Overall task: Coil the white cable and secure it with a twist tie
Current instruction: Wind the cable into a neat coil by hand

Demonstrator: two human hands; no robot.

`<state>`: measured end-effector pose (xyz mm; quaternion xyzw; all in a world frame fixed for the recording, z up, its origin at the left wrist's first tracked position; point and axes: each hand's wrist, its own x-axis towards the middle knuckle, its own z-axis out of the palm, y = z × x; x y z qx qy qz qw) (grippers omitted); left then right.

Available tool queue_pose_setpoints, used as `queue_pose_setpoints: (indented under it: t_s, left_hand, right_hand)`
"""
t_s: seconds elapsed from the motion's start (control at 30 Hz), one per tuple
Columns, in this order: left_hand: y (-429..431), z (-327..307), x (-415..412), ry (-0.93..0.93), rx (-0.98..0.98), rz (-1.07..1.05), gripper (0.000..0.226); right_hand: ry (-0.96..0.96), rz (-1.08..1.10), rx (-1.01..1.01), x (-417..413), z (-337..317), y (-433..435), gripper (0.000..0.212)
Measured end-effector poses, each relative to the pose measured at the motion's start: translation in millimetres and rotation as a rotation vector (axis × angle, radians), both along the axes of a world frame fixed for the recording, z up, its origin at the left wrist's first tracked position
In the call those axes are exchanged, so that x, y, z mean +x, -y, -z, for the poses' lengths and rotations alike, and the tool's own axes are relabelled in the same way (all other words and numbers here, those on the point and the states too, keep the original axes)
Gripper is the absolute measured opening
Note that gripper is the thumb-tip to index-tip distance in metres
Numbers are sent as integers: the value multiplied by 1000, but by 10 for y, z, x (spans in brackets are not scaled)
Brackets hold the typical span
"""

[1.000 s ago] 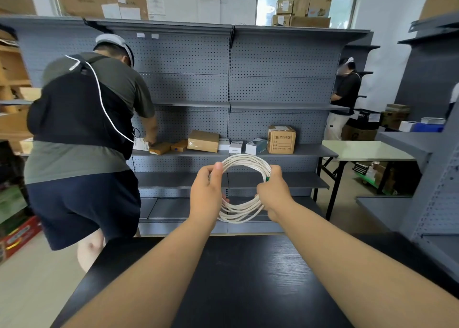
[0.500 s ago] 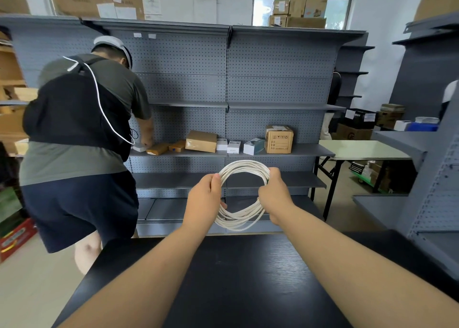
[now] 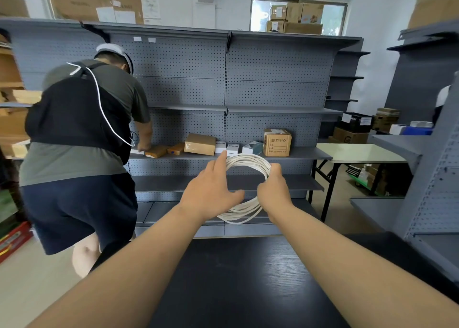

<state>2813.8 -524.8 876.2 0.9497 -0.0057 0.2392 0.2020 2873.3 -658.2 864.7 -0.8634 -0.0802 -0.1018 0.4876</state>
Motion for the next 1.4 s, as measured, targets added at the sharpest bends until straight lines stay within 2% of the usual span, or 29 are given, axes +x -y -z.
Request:
queue_pose_setpoints:
  t_s: [0.1,0.23,0.4,0.6,0.73,0.83,1.03,1.2,1.3,1.4]
  left_hand:
    - [37,-70,-31,-10,244,-33,123]
    - [84,-83,-19,24,482,-109,143]
    - [164,-47,5,20,571,-178,154]
    - [284,-12,30,-2,595,-265,151]
    - [312,-6,62,43,588,-285,128]
    - [312,-7,57,123,564,-300,117]
    - [235,7,73,149,454,-355,121]
    - [141,-37,117,122,369,-262,103]
    - [126,-36,130,139,386,-258,102]
    - [123,12,128,173,420,-275,113]
  right_hand:
    - [-17,22,15,18,-28,5,27]
    - [-50,24,104,48,-33,1,30]
    - [-71,18,202,73,-67,-4,30]
    - [-88,13,330,74,-127,-29,37]
    - [-105,3,389,48,-135,-54,36]
    - [-44,1,408,18,-182,-82,31]
    - [112,-17,268,-20,-253,-111,27]
    - [183,-57,51,-27,-282,-60,29]
    - [106,-61,96,-7,-319,-61,28]
    - [21,-49,155,4,-330,-84,27]
